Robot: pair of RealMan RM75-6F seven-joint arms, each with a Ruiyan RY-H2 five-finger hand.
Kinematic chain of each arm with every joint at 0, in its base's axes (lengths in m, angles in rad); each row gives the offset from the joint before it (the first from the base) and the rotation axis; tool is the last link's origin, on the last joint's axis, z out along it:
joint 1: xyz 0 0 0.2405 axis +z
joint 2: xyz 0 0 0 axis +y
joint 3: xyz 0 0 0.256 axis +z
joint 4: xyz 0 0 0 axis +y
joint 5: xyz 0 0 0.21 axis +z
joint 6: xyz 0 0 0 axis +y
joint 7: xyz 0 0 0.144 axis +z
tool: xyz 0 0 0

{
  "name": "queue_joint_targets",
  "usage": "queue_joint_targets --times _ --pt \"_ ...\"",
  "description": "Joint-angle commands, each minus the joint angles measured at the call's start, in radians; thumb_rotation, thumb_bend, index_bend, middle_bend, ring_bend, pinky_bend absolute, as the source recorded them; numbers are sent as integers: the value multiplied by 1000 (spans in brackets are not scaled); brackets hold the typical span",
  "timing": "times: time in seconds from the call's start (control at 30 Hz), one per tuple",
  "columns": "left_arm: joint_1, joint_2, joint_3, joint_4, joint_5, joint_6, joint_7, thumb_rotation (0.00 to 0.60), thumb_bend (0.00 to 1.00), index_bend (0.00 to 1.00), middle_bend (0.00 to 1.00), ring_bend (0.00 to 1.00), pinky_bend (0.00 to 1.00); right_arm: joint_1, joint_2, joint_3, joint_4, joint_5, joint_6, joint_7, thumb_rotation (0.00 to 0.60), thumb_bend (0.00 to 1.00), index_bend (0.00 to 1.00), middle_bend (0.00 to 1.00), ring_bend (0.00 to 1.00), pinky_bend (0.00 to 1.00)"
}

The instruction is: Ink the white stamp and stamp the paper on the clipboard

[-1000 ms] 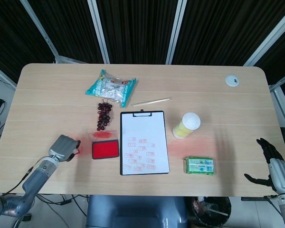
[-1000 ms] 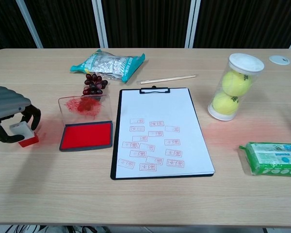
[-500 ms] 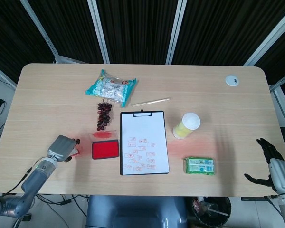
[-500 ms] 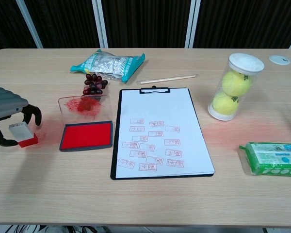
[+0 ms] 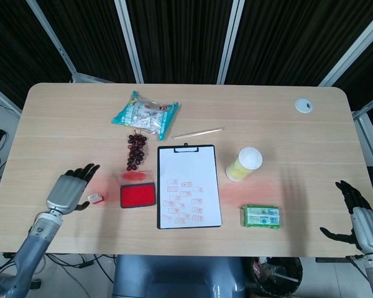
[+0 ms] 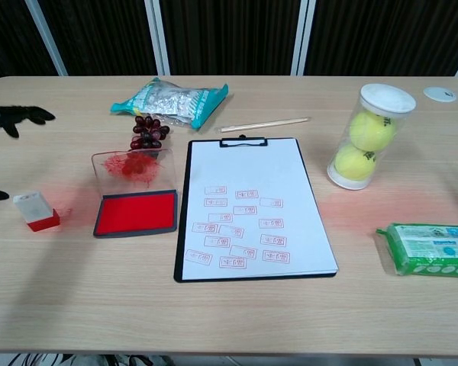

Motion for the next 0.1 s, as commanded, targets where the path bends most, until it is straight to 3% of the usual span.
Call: queue_joint_targets --times 0.03,0.1 --pt "126 18 41 15 177 196 -139 600 125 0 0 0 0 -2 -2 -1 1 -3 4 -6 600 178 68 0 0 135" --pt "162 16 53 48 219 252 -172 600 121 0 0 0 0 -2 -3 -2 3 -6 8 -10 600 178 68 0 0 135"
